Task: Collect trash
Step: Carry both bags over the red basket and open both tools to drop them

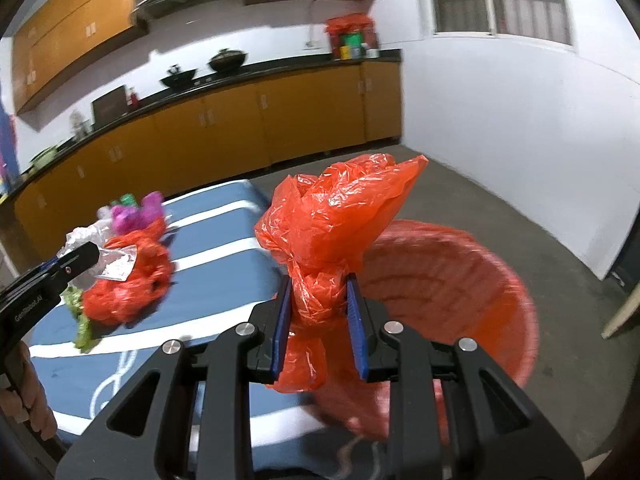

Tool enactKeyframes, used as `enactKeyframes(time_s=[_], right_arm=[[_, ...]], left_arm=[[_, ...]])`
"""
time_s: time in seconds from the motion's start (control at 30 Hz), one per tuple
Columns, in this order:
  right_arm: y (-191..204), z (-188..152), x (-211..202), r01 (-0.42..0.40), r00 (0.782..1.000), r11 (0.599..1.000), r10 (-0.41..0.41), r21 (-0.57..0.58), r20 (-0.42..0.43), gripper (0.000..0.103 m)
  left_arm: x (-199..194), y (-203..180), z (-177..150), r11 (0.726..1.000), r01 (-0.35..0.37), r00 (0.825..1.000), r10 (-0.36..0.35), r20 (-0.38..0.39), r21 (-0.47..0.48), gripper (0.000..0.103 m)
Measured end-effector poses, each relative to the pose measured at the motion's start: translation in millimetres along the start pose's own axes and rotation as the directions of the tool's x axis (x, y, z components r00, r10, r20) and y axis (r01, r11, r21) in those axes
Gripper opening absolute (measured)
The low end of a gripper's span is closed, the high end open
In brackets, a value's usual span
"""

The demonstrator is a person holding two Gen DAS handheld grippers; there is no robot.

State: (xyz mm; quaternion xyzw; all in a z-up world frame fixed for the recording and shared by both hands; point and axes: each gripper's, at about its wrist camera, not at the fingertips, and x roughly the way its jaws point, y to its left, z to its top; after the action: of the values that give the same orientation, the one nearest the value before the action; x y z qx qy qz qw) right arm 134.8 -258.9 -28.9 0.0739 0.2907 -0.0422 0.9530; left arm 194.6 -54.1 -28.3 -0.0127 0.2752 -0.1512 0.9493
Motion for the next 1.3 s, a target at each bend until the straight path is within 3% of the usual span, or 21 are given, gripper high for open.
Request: enactKeyframes(time_s=[0.2,0.5,0.97,1.1,1.3], right_arm=[[-44.7,4.2,-12.3,0.078,0.997,0.995,-0.079,0.065,0.023,0.027],[-78.2,3.1,-15.2,0.111,0.993,0.987,-0.115,0.114,0.034,0.027],[-96.1,3.4,-7.8,0.107,0.993,0.981,-0.114,0.164,0.032,0.028],[-101.0,5.2,-6.1,0.092,0.995,0.980,-0.099,0.177,0.030,0.031],[-104.1,4.7,-4.5,0.083,0.996,0.979,-0.089,0.187,0.026,0.044]], left_arm=[[20.6,-61.0,7.1,0.990,0.124,0.992,-0.123,-0.017,0.072,0.030],[48.3,-125.0,4.9,0.959,0.252,0.967,-0.246,-0.061,0.127,0.030],[84.7,-145.6,-0.5,0.941,0.307,0.948,-0.290,-0.129,0.142,0.032],[90.7,-146.3,-0.7,0.939,0.317,0.944,-0.299,-0.139,0.132,0.042],[96.1,-141.8,-3.5,0.942,0.314,0.943,-0.294,-0.154,0.122,0.048]])
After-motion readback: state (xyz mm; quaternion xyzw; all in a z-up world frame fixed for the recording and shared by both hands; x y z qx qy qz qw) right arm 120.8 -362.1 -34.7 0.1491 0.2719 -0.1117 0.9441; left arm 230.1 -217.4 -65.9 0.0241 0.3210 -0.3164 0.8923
